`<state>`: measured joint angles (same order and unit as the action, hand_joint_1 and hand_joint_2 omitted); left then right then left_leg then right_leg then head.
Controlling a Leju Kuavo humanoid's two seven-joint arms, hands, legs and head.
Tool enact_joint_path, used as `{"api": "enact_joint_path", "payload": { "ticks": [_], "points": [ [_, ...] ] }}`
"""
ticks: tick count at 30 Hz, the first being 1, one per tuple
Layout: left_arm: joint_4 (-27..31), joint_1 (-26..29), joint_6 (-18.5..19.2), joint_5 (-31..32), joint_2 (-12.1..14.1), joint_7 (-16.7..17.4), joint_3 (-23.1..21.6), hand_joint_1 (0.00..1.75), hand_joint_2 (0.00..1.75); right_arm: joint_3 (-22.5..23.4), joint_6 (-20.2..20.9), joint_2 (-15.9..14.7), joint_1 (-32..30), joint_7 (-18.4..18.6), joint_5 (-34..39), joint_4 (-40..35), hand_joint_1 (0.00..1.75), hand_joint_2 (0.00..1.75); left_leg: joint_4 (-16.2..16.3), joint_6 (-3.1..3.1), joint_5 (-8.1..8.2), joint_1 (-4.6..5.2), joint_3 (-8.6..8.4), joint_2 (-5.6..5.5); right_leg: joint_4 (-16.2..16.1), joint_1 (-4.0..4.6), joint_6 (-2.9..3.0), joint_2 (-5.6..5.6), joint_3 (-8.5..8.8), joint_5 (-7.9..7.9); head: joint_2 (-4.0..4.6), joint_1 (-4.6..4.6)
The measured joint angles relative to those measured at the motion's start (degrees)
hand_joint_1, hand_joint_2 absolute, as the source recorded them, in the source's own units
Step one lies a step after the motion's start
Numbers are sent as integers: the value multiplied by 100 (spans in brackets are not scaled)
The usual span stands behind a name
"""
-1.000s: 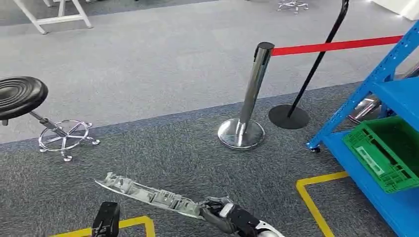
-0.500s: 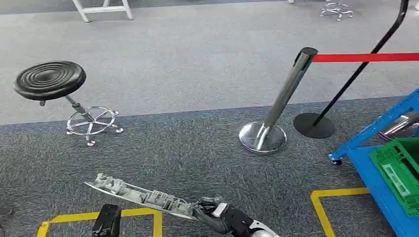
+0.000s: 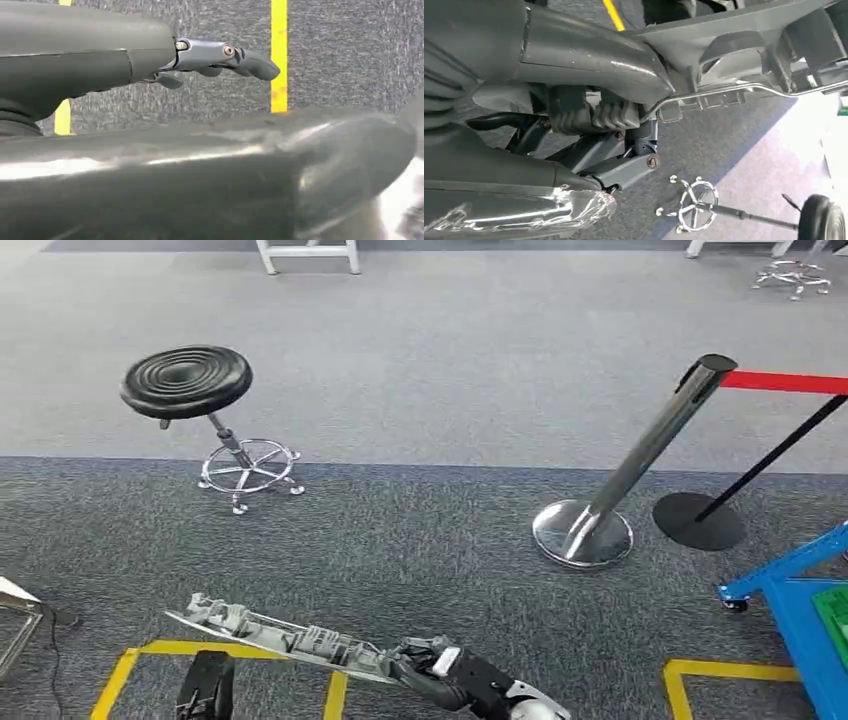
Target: Take the parts from the cabinet and place them on the table.
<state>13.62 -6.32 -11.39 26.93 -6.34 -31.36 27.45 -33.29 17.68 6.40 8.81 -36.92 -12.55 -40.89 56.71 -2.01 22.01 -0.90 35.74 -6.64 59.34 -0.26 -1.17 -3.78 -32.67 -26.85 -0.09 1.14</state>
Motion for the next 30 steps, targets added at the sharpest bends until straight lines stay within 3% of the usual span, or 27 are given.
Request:
{"api": "enact_joint_path", "payload": {
  "ticks": [1, 2, 3, 5, 6, 7, 8, 9, 10, 11, 12, 15, 16, 18, 20, 21, 22, 23, 25, 26, 27, 30],
  "points": [
    [0, -7, 0, 7, 0, 0, 2, 0, 0, -9, 28, -9, 7, -11, -18, 0, 175, 175, 27, -12, 30, -12, 20, 52, -58, -43, 65, 74, 24, 42, 0, -2],
    [0, -21, 0, 13, -13, 2, 0, 0, 0, -24, 83, -41, 8, -35, -41, 0, 175, 175, 160, -23, 142, 28, 78, 323, -76, -28, 99, 127, 36, 49, 0, 30],
    [0, -60, 0, 26, -37, 15, 0, 0, 0, -42, 164, -74, 6, -77, -41, 4, 175, 175, 559, -41, 389, 31, 277, 485, -78, -15, 128, 206, 32, 52, 0, 48],
    [0, -92, -13, 61, -68, 61, 0, 0, 0, -46, 345, -153, 4, -85, -20, 26, 175, 175, 1508, -63, 795, 25, 729, 580, -77, 7, 142, 364, 23, 44, 0, 39],
    [0, -87, -13, 72, -79, 68, -2, 0, 0, -48, 402, -197, 4, -92, -13, 37, 175, 175, 1797, -70, 867, 25, 865, 589, -77, 9, 143, 431, 22, 43, 0, 46],
    [0, -77, -9, 77, -87, 72, 0, 0, 0, -48, 446, -240, 4, -98, -9, 50, 175, 175, 1806, -73, 807, 25, 864, 592, -77, 10, 142, 491, 23, 41, 0, 42],
    [0, -70, -7, 77, -90, 81, 0, 0, 0, -48, 457, -267, 5, -101, -6, 63, 175, 175, 1574, -70, 634, 25, 737, 600, -77, 9, 138, 548, 23, 37, 0, 44],
    [0, -71, 0, 85, -92, 90, 0, 0, 0, -48, 468, -295, 6, -101, -7, 74, 175, 175, 1124, -63, 396, 23, 489, 641, -77, 9, 127, 604, 31, 31, 0, 44],
    [0, -77, 0, 101, -92, 90, 0, 0, 0, -50, 474, -315, 8, -103, -11, 76, 175, 175, 582, -55, 177, 25, 177, 759, -76, 8, 108, 652, 47, 18, 0, 44],
    [0, -88, 2, 116, -96, 100, -2, 0, 0, -55, 474, -334, 15, -103, -26, 76, 175, 175, 174, -53, 106, 34, -71, 993, -76, 25, 78, 696, 64, 3, 0, 48],
    [0, -112, 4, 125, -111, 109, -4, 0, 0, -61, 474, -361, 27, -107, -39, 76, 175, 175, 33, -1, 152, 80, -110, 960, -31, 76, 34, 727, 46, -31, 0, 55],
    [0, -103, 0, 129, -127, 155, -2, 0, 0, -101, 503, -424, 53, -120, -87, 87, 175, 175, 51, 128, 151, 98, -77, 817, -107, 64, -43, 864, 112, -28, 0, 24],
    [0, -100, 0, 129, -127, 175, -2, 0, 0, -109, 522, -439, 60, -129, -90, 87, 175, 175, 25, 170, 127, 64, -96, 770, -97, 56, -89, 885, 111, -66, 0, 31],
    [0, -117, 2, 144, -133, 208, -2, 0, 0, -155, 553, -479, 77, -151, -129, 92, 175, 175, 20, 231, 124, 44, -99, 684, 335, 32, -136, 546, -90, -342, 0, -9],
    [0, -124, 11, 146, -151, 227, -4, 0, 0, -219, 616, -533, 79, -181, -175, 112, 175, 175, 22, 267, 121, 48, -96, 574, 1351, 29, -148, 413, -586, -768, 0, -13],
    [0, -111, 20, 146, -151, 243, -2, 0, 0, -245, 632, -544, 75, -188, -188, 122, 175, 175, 23, 269, 123, 53, -97, 525, 1713, 30, -147, 391, -795, -858, 0, -7],
    [0, -95, 28, 146, -151, 249, -2, 0, 0, -271, 634, -553, 73, -190, -201, 129, 175, 175, 25, 269, 123, 53, -98, 466, 1780, 30, -140, 388, -875, -797, 0, -7],
    [0, -84, 35, 146, -151, 256, -2, 0, 0, -295, 634, -559, 73, -195, -205, 131, 175, 175, 27, 268, 123, 53, -100, 408, 1581, 28, -132, 387, -816, -614, 0, -9],
    [0, -76, 44, 151, -162, 258, -2, 0, 0, -326, 634, -577, 78, -208, -208, 131, 175, 175, 33, 260, 121, 44, -115, 275, 644, 10, -109, 295, -402, -71, 0, -9],
    [0, -76, 50, 171, -168, 260, -2, 0, 0, -334, 636, -588, 76, -221, -208, 131, 175, 175, 34, 238, 128, 37, -116, 215, 122, -15, -107, 103, -151, 138, 0, -9],
    [0, -89, 57, 197, -170, 271, -4, 0, 0, -343, 636, -603, 75, -234, -205, 131, 175, 175, 68, 193, 135, 74, -87, 158, -62, -42, -107, -31, -78, 51, 0, -9],
    [0, -42, 59, 221, -184, 313, -7, 0, 0, -369, 636, -634, 57, -264, -199, 131, 175, 175, 10, 83, 63, 14, -55, 47, -29, 18, -41, 64, -58, 83, 0, -7]
  ]
}}
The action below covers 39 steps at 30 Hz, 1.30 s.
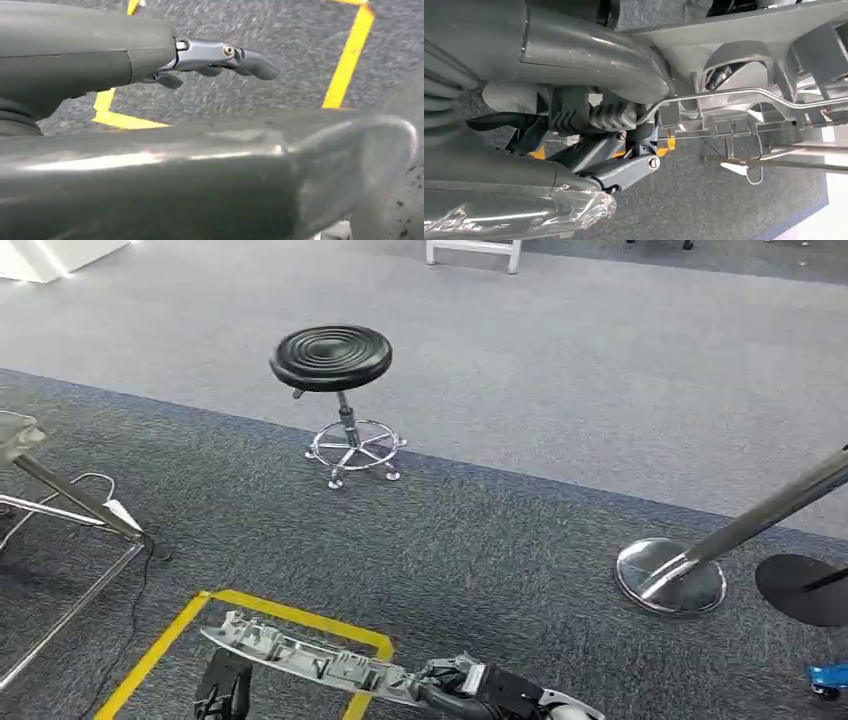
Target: Take the parts from the cabinet and place them on the table.
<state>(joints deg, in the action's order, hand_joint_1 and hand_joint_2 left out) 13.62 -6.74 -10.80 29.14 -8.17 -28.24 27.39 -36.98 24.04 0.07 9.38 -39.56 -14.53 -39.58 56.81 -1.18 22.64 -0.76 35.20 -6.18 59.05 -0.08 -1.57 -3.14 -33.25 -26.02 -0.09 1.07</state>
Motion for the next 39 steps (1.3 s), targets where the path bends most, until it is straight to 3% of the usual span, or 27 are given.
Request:
{"api": "enact_joint_path", "payload": {
  "ticks": [1, 3, 4, 6, 7, 8, 10, 11, 12, 13, 16, 17, 18, 19, 21, 22, 24, 25, 26, 27, 28, 31, 32, 34, 36, 37, 39],
  "points": [
    [0, 14, 0, 0, 0, -2, 0, 0, 0, -4, 2, -2, 2, -2, 0, 0, 175, 175, -5, -37, -1, -2, 2, -41, -46, -15, 53, 50, 9, 32, 0, 2],
    [0, 0, 4, 2, -13, -2, 0, 0, 0, -13, 26, -28, 3, -7, 0, -7, 175, 175, 298, -60, 252, 24, 149, 388, -85, -24, 131, 162, 27, 60, 0, 37],
    [0, -27, 4, 18, -15, 0, 0, 0, 0, -24, 83, -48, -4, -9, 26, -9, 175, 175, 720, -81, 486, 23, 346, 469, -85, -16, 144, 234, 26, 58, 0, 37],
    [0, -29, 4, 31, -17, 17, -2, 0, 0, -57, 171, -92, -21, -9, 90, -11, 175, 175, 1633, -115, 861, 21, 771, 526, -85, -4, 162, 384, 24, 46, 0, 35],
    [0, -12, 4, 39, -17, 35, -2, 0, 0, -68, 181, -105, -25, -11, 107, -15, 175, 175, 1813, -125, 872, 20, 854, 534, -85, -3, 161, 448, 25, 45, 0, 37],
    [0, 5, 0, 42, -17, 44, 0, 0, 0, -85, 182, -116, -23, -9, 111, -20, 175, 175, 1700, -128, 744, 20, 786, 543, -85, -4, 158, 505, 27, 43, 0, 37],
    [0, 4, -7, 46, -17, 46, 0, 0, 0, -107, 181, -125, -12, -9, 116, -26, 175, 175, 851, -123, 291, 18, 329, 638, -84, -7, 139, 622, 40, 31, 0, 35],
    [0, -4, -9, 48, -17, 46, 0, 0, 0, -111, 181, -125, -6, -9, 118, -35, 175, 175, 372, -119, 116, 22, 47, 804, -83, -4, 114, 668, 58, 17, 0, 41],
    [0, -26, -9, 61, -39, 46, 0, 0, 0, -116, 181, -136, -3, -9, 125, -44, 175, 175, 83, -133, 137, 51, -113, 1058, -65, 52, 76, 701, 56, -4, 0, 50],
    [0, -52, -9, 81, -46, 48, -2, 0, 0, -120, 181, -146, 2, -9, 131, -55, 175, 175, 43, -21, 133, 52, -98, 956, -48, 75, 42, 759, 51, -21, 0, 41],
    [0, -18, -13, 83, -44, 48, 0, 0, 0, -155, 186, -160, 23, -9, 144, -77, 175, 175, 31, 79, 124, 82, -79, 802, -82, 55, -36, 922, 110, -37, 0, 17],
    [0, -14, -9, 83, -46, 48, 0, 0, 0, -166, 186, -162, 36, -9, 140, -94, 175, 175, 14, 116, 103, 42, -90, 745, -35, 22, -96, 793, 59, -89, 0, 11],
    [0, -25, 11, 85, -44, 48, 0, 0, 0, -190, 186, -162, 56, -9, 127, -103, 175, 175, 14, 147, 100, 31, -89, 695, 165, 15, -117, 542, -11, -229, 0, -15],
    [0, -47, 26, 85, -44, 48, 0, 0, 0, -219, 186, -162, 76, -9, 114, -101, 175, 175, 14, 180, 98, 32, -85, 641, 588, 6, -125, 408, -203, -456, 0, -22],
    [0, -50, 52, 85, -46, 48, 2, 0, 0, -271, 186, -138, 140, -9, 99, -75, 175, 175, 16, 191, 97, 36, -84, 518, 1563, 7, -134, 333, -684, -836, 0, -29],
    [0, -43, 68, 85, -39, 48, 4, 0, 0, -297, 188, -114, 178, -4, 94, -59, 175, 175, 18, 191, 97, 39, -85, 463, 1798, 7, -131, 332, -830, -866, 0, -28],
    [0, -37, 98, 85, -26, 48, 6, 0, 0, -339, 192, -59, 231, -2, 94, -42, 175, 175, 22, 188, 95, 36, -95, 326, 1446, 1, -111, 326, -706, -536, 0, -33],
    [0, -34, 112, 85, -26, 48, 4, 0, 0, -356, 197, -37, 265, -2, 94, -37, 175, 175, 23, 183, 94, 29, -107, 254, 939, -10, -97, 291, -470, -248, 0, -26],
    [0, -34, 122, 87, -26, 48, 4, 0, 0, -383, 197, -9, 306, -2, 94, -26, 175, 175, 25, 159, 96, 18, -116, 181, 352, -35, -102, 142, -190, 27, 0, -31],
    [0, -37, 122, 87, -20, 48, 7, 0, 0, -404, 197, 9, 342, -2, 94, -13, 175, 175, 31, 128, 93, 31, -98, 141, 75, -67, -108, -114, -63, 14, 0, -33],
    [0, -44, 122, 87, -15, 50, 7, 0, 0, -431, 199, 37, 377, -9, 94, 2, 175, 175, 64, 87, 91, 40, -55, 71, -21, -81, -97, -116, 26, -10, 0, -20],
    [0, 31, 122, 76, 0, 50, 15, 0, 0, -503, 295, 88, 437, -11, 105, 48, 175, 175, -13, -42, 15, -12, -26, -54, -3, -25, 8, 4, -10, 24, 0, -20],
    [0, 49, 122, 59, 11, 50, 20, 0, 0, -529, 330, 109, 471, -9, 103, 63, 175, 175, 8, -60, 49, -21, -4, -31, -53, -62, 67, 74, 4, 61, 0, -22],
    [0, 37, 129, 44, 11, 50, 20, 0, 0, -544, 396, 118, 503, -15, 114, 98, 175, 175, 498, -91, 383, 23, 229, 377, -66, -39, 125, 188, 6, 62, 0, 31],
    [-2, 33, 131, 46, 11, 59, 22, 0, 0, -570, 431, 118, 502, -22, 138, 133, 175, 175, 1413, -118, 774, 22, 668, 498, -65, -13, 145, 341, 5, 50, 0, 22],
    [-2, 52, 144, 46, 11, 68, 22, 0, 0, -584, 431, 118, 502, -22, 140, 155, 175, 175, 1723, -124, 851, 21, 823, 524, -65, -8, 152, 409, 4, 45, 0, 28],
    [-2, 91, 151, 66, 20, 81, 22, 0, 0, -599, 439, 131, 504, -24, 166, 186, 175, 175, 1511, -126, 601, 21, 718, 547, -64, -7, 150, 529, 11, 38, 0, 28]
  ]
}}
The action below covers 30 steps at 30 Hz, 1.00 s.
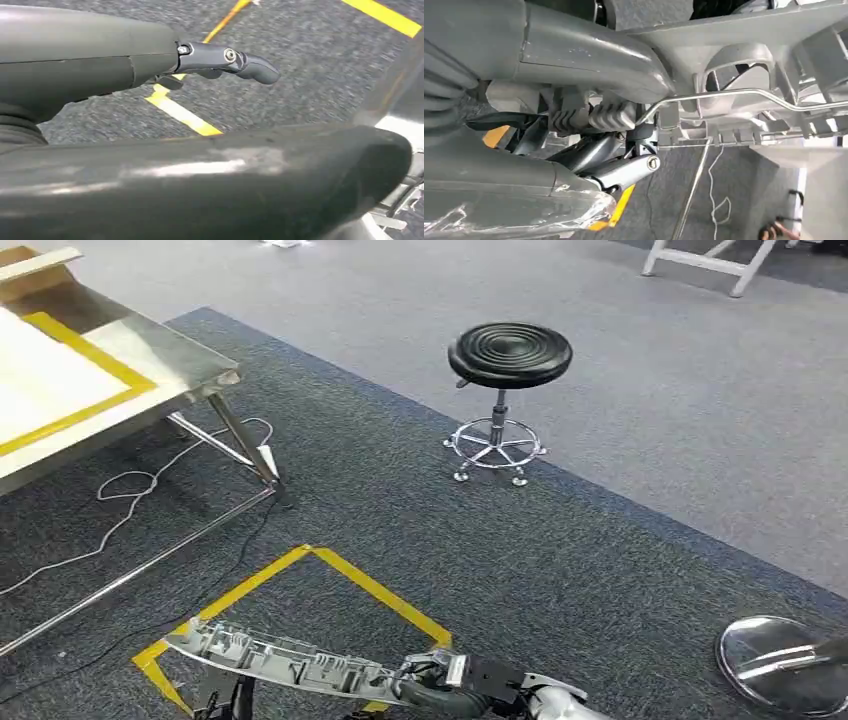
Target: Take the parts from the cabinet and place them on the table.
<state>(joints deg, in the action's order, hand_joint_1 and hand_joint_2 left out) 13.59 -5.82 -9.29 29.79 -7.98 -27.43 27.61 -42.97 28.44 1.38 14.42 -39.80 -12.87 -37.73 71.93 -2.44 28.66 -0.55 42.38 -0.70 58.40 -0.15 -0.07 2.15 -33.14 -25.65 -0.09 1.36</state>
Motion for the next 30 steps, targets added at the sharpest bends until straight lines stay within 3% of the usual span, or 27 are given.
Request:
{"api": "enact_joint_path", "payload": {
  "ticks": [2, 3, 4, 5, 7, 8, 9, 10, 12, 13, 14, 15, 17, 18, 19, 20, 22, 23, 25, 26, 28, 29, 30],
  "points": [
    [0, 5, 0, 15, 24, 2, 2, 0, 0, -29, 33, 22, 13, 0, 42, 18, 175, 175, -923, 10, -462, 1, -498, 123, 0, -3, -21, 104, 22, -13, 0, -2],
    [0, -1, 4, 22, 26, 2, 2, 0, 0, -44, 55, 35, 21, 0, 44, 31, 175, 175, -1368, 15, -568, 10, -751, 394, 1, 18, -48, 141, 42, -28, 0, 0],
    [0, -20, 13, 33, 28, 2, 2, 0, 0, -55, 72, 35, 31, 2, 48, 40, 175, 175, -1499, 74, -510, 59, -785, 468, 35, 74, -88, 174, 27, -57, 0, 24],
    [0, -22, 13, 44, 33, 2, 0, 0, 0, -76, 96, 35, 42, 2, 52, 48, 175, 175, -1485, 123, -517, 53, -765, 390, 14, 82, -102, 220, 40, -58, 0, -20],
    [0, -3, 7, 65, 37, 2, 2, 0, 0, -103, 122, 37, 62, 2, 74, 50, 175, 175, -1485, 181, -513, 78, -750, 287, -23, 68, -141, 323, 80, -60, 0, -18],
    [0, -3, 0, 72, 44, 2, 2, 0, 0, -118, 125, 39, 79, 2, 85, 48, 175, 175, -1509, 229, -542, 40, -768, 227, -10, 54, -194, 328, 86, -91, 0, -13],
    [0, -6, -2, 72, 52, 2, 2, 0, 0, -129, 122, 46, 97, 7, 88, 50, 175, 175, -1512, 256, -548, 23, -769, 181, 92, 42, -237, 97, 26, -172, 0, -35],
    [0, -26, -2, 74, 61, 2, 4, 0, 0, -138, 118, 52, 112, 7, 96, 59, 175, 175, -1512, 303, -553, 17, -767, 133, 428, 25, -252, -99, -119, -377, 0, -48],
    [0, -32, -2, 81, 61, 2, 4, 0, 0, -162, 118, 52, 121, 7, 116, 92, 175, 175, -1511, 319, -548, 18, -763, 13, 1416, 23, -261, -192, -585, -815, 0, -53],
    [0, -20, -4, 83, 66, 2, 4, 0, 0, -177, 120, 55, 116, 7, 131, 103, 175, 175, -1510, 319, -548, 21, -764, -44, 1767, 23, -261, -194, -769, -923, 0, -48],
    [0, -7, -9, 87, 74, 2, 4, 0, 0, -195, 120, 59, 111, 7, 144, 116, 175, 175, -1508, 318, -549, 21, -764, -103, 1874, 22, -254, -194, -849, -893, 0, -50],
    [0, 7, -15, 92, 76, 4, 4, 0, 0, -212, 122, 63, 110, 7, 155, 127, 175, 175, -1504, 315, -551, 19, -767, -175, 1680, 20, -242, -197, -781, -710, 0, -50],
    [-2, 21, -22, 116, 79, 13, 4, 0, 0, -219, 125, 63, 112, 7, 166, 133, 175, 175, -1499, 303, -554, 8, -782, -319, 679, 1, -212, -281, -311, -164, 0, -50],
    [-2, 21, -35, 120, 81, 13, 4, 0, 0, -221, 125, 63, 113, 7, 166, 140, 175, 175, -1496, 283, -556, 1, -779, -368, 211, -26, -215, -501, -85, 21, 0, -50],
    [-2, 16, -46, 120, 87, 13, 4, 0, 0, -227, 122, 63, 115, 7, 166, 151, 175, 175, -1468, 239, -558, 35, -746, -423, 35, -65, -220, -741, -14, -62, 0, -48],
    [0, 18, -55, 120, 92, 13, 4, 0, 0, -232, 122, 63, 108, 7, 166, 160, 175, 175, -1474, 203, -580, 10, -716, -465, 35, -55, -220, -677, 22, -46, 0, -35],
    [-2, 68, -30, 116, 94, 15, 4, 0, 0, -234, 127, 63, 104, 4, 173, 166, 175, 175, -1522, 116, -627, -30, -703, -552, 49, -7, -166, -612, 4, -27, 0, -42],
    [-4, 78, -17, 118, 94, 15, 4, 0, 0, -236, 133, 63, 112, 4, 182, 166, 175, 175, -1527, 81, -633, -30, -699, -605, 8, -30, -122, -552, 15, 1, 0, -39],
    [-7, 75, -20, 138, 101, 15, 4, 0, 0, -236, 136, 63, 131, 4, 193, 168, 175, 175, -1308, 48, -430, 2, -591, -152, -38, -40, -41, -430, 37, 27, 0, 0],
    [-7, 56, -20, 142, 98, 15, 2, 0, 0, -236, 127, 63, 129, 4, 192, 173, 175, 175, -947, 31, -215, 0, -422, -58, -37, -33, -27, -359, 35, 25, 0, -4],
    [-9, 55, -20, 144, 77, 20, 4, 0, 0, -236, 120, 61, 122, 4, 195, 197, 175, 175, 57, -6, 207, -6, 42, -8, -37, -21, -12, -195, 30, 15, 0, -4],
    [-13, 67, -20, 149, 74, 20, 4, 0, 0, -238, 120, 61, 121, 4, 199, 203, 175, 175, 304, -20, 249, -7, 157, -7, -37, -21, -12, -132, 31, 13, 0, -4],
    [-15, 81, -11, 149, 72, 20, 4, 0, 0, -238, 120, 61, 121, 4, 203, 214, 175, 175, 261, -27, 151, -7, 126, -4, -37, -21, -12, -66, 34, 11, 0, -7]
  ]
}}
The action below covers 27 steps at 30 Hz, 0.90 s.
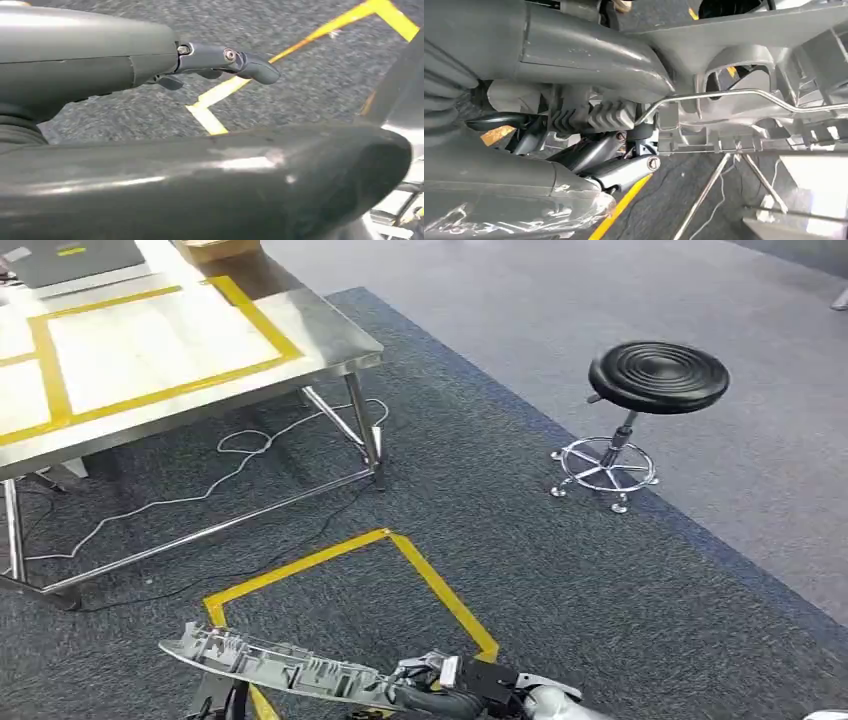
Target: Take the parts from the cabinet and place them on the table.
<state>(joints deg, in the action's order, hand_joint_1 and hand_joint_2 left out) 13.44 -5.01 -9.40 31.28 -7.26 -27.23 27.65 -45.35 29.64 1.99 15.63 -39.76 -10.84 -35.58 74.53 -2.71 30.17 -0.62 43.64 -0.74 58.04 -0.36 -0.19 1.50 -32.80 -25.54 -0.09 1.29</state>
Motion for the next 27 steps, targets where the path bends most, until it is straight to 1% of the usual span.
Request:
{"api": "enact_joint_path", "payload": {
  "ticks": [1, 2, 3, 4, 5, 6, 8, 9, 10, 11, 12, 13, 14, 15, 16, 17, 18, 19, 20, 21, 23, 24, 25, 26, 27],
  "points": [
    [0, 5, 5, 0, 0, 0, 0, 0, 0, 0, 0, 0, 1, 0, 0, 2, 175, 175, -266, -1, -184, -2, -137, 8, 1, -1, -5, 52, 1, -3, 0, 4],
    [-2, 5, 7, -2, -2, 0, 0, 0, 0, -2, -2, 0, 2, 0, 0, 4, 175, 175, -686, 1, -406, -8, -362, 29, 1, -3, -15, 107, 7, -9, 0, 0],
    [-2, 3, 4, -2, 0, 0, 0, 0, 0, -2, -9, 0, 4, 0, 0, 4, 175, 175, -1217, 1, -647, -12, -664, 121, 4, -7, -40, 164, 22, -23, 0, 2],
    [-2, -2, 5, -4, -18, 0, 2, 0, 0, -2, -20, 0, 7, 0, 2, 7, 175, 175, -1551, -1, -690, -2, -863, 369, 12, 25, -77, 198, 23, -36, 0, 21],
    [-2, -28, 4, -7, -20, 0, 2, 0, 0, -4, -33, -2, 11, -2, 2, 13, 175, 175, -1750, 76, -619, 21, -908, 329, 83, 81, -122, 230, -14, -72, 0, 44],
    [-2, -30, 2, -13, -28, 4, 2, 0, 0, -11, -57, -4, 10, -2, 2, 20, 175, 175, -1689, 137, -628, 16, -872, 315, 55, 87, -141, 276, -9, -66, 0, 6],
    [-4, 16, -15, -17, -35, 2, 7, 0, 0, -26, -83, -4, 7, -2, 7, 22, 175, 175, -1681, 203, -610, 33, -863, 217, 43, 78, -178, 369, 32, -82, 0, -9],
    [-9, 35, -15, -17, -37, 2, 7, 0, 0, -28, -90, -4, 9, -2, 11, 22, 175, 175, -1692, 248, -631, 3, -877, 164, 60, 50, -234, 319, -16, -124, 0, -6],
    [-9, 36, -15, -20, -37, 2, 11, 0, 0, -28, -96, -4, 10, -2, 13, 22, 175, 175, -1692, 280, -630, -1, -879, 134, 207, 37, -267, 102, -59, -234, 0, -24],
    [-9, 24, -15, -26, -42, 2, 13, 0, 0, -33, -96, -4, 5, -4, 13, 22, 175, 175, -1692, 318, -634, 0, -875, 89, 580, 30, -277, -41, -222, -442, 0, -33],
    [-9, 19, -15, -26, -44, 2, 13, 0, 0, -33, -96, -9, -8, -4, 11, 28, 175, 175, -1692, 336, -635, 3, -872, 42, 1067, 31, -282, -98, -448, -658, 0, -37],
    [-9, 23, -15, -26, -44, 2, 15, 0, 0, -35, -98, -9, -25, -4, 11, 35, 175, 175, -1692, 341, -634, 9, -872, -14, 1548, 32, -285, -123, -694, -833, 0, -39],
    [-11, 30, -15, -26, -44, 2, 15, 0, 0, -44, -103, -9, -43, -4, 11, 44, 175, 175, -1692, 346, -635, 17, -872, -70, 1864, 32, -281, -127, -878, -903, 0, -35],
    [-11, 35, -15, -24, -44, 2, 15, 0, 0, -50, -116, -9, -60, -4, 11, 50, 175, 175, -1691, 347, -635, 18, -875, -134, 1880, 33, -270, -128, -918, -822, 0, -35],
    [-11, 38, -17, -24, -44, 2, 18, 0, 0, -52, -127, -9, -67, -4, 13, 53, 175, 175, -1690, 346, -635, 18, -878, -200, 1648, 34, -253, -136, -832, -627, 0, -39],
    [-13, 38, -17, -22, -46, 2, 18, 0, 0, -57, -144, -9, -68, -4, 15, 53, 175, 175, -1690, 342, -637, 17, -885, -272, 1184, 33, -224, -166, -623, -352, 0, -35],
    [-13, 37, -17, -22, -52, 2, 22, 0, 0, -59, -170, -9, -67, -4, 20, 53, 175, 175, -1690, 337, -640, 13, -896, -335, 656, 26, -203, -262, -365, -104, 0, -42],
    [-13, 36, -15, -22, -61, 2, 24, 0, 0, -59, -212, -9, -72, -4, 35, 53, 175, 175, -1690, 322, -643, 1, -895, -380, 205, 6, -177, -504, -154, 17, 0, -39],
    [-13, 29, -13, -22, -63, 2, 29, 0, 0, -59, -243, -9, -82, -4, 42, 55, 175, 175, -1659, 285, -637, 36, -866, -435, 68, -19, -175, -568, -88, -42, 0, -33],
    [-15, 36, -11, -18, -70, 2, 33, 0, 0, -59, -275, -9, -105, -6, 52, 55, 175, 175, -1676, 237, -667, 11, -846, -480, 88, 3, -183, -529, -65, -29, 0, -29],
    [-26, 80, 2, -13, -85, 6, 40, 0, 0, -59, -306, -9, -148, -9, 61, 55, 175, 175, -1723, 158, -709, -27, -836, -557, 99, 41, -127, -465, -72, -9, 0, -33],
    [-31, 95, 7, -11, -85, 9, 46, 0, 0, -59, -326, 0, -160, -9, 65, 53, 175, 175, -1717, 126, -702, -20, -834, -607, 30, -15, -72, -399, -51, 31, 0, -31],
    [-33, 112, 17, -7, -107, 9, 50, 0, 0, -59, -343, -2, -171, -9, 66, 55, 175, 175, -1650, 108, -619, 2, -795, -418, 4, -12, -47, -343, -33, 44, 0, -24],
    [-35, 100, 40, 4, -118, 9, 50, 0, 0, -59, -378, -2, -191, -9, 72, 55, 175, 175, -1352, 81, -403, 12, -652, -201, -11, -14, -16, -287, -29, 51, 0, 39],
    [-35, 82, 50, 11, -122, 9, 53, 0, 0, -57, -404, -2, -227, -9, 87, 55, 175, 175, -928, 54, -175, 9, -449, -87, -14, -9, -12, -246, -31, 48, 0, 39]
  ]
}}
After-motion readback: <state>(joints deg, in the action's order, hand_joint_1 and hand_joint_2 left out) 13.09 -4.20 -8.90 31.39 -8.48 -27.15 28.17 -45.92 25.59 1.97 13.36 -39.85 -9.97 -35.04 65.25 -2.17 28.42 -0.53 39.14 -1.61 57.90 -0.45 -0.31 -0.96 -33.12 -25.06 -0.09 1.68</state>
